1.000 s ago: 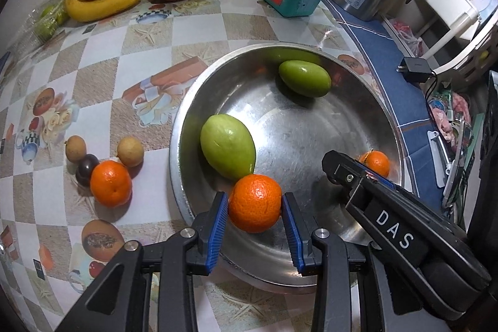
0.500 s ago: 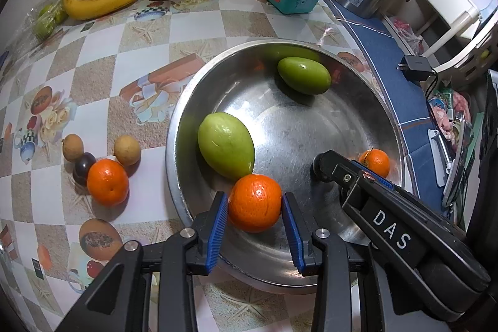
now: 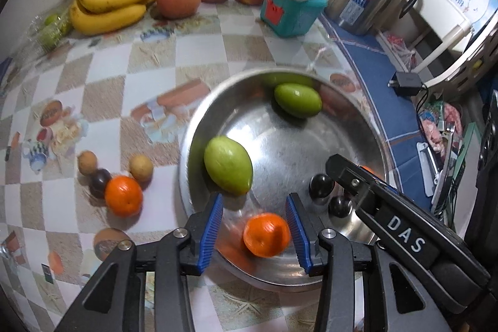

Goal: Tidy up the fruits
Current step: 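Open both tools to drop the orange and dark plum into the bowl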

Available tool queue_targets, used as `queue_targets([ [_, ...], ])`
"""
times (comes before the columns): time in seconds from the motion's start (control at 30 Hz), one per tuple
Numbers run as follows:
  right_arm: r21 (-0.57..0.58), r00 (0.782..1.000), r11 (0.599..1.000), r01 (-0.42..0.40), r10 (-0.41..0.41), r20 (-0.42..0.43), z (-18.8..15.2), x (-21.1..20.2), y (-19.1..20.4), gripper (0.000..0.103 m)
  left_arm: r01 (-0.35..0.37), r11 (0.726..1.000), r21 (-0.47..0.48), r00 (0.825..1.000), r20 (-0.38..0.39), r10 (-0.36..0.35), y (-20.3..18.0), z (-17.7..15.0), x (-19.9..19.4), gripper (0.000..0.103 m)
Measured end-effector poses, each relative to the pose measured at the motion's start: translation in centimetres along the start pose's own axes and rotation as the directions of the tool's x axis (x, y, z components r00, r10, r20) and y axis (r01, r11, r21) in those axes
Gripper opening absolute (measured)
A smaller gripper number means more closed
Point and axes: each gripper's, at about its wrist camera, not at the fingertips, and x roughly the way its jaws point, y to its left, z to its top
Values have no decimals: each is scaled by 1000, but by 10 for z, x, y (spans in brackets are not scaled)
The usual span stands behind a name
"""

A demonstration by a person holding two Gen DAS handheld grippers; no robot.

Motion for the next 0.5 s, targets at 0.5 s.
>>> queue_targets([
  [0.5, -26, 999, 1000, 8, -7, 31, 2, -17, 8, 36, -123, 984, -130, 990, 58, 132, 61, 16, -30, 56],
])
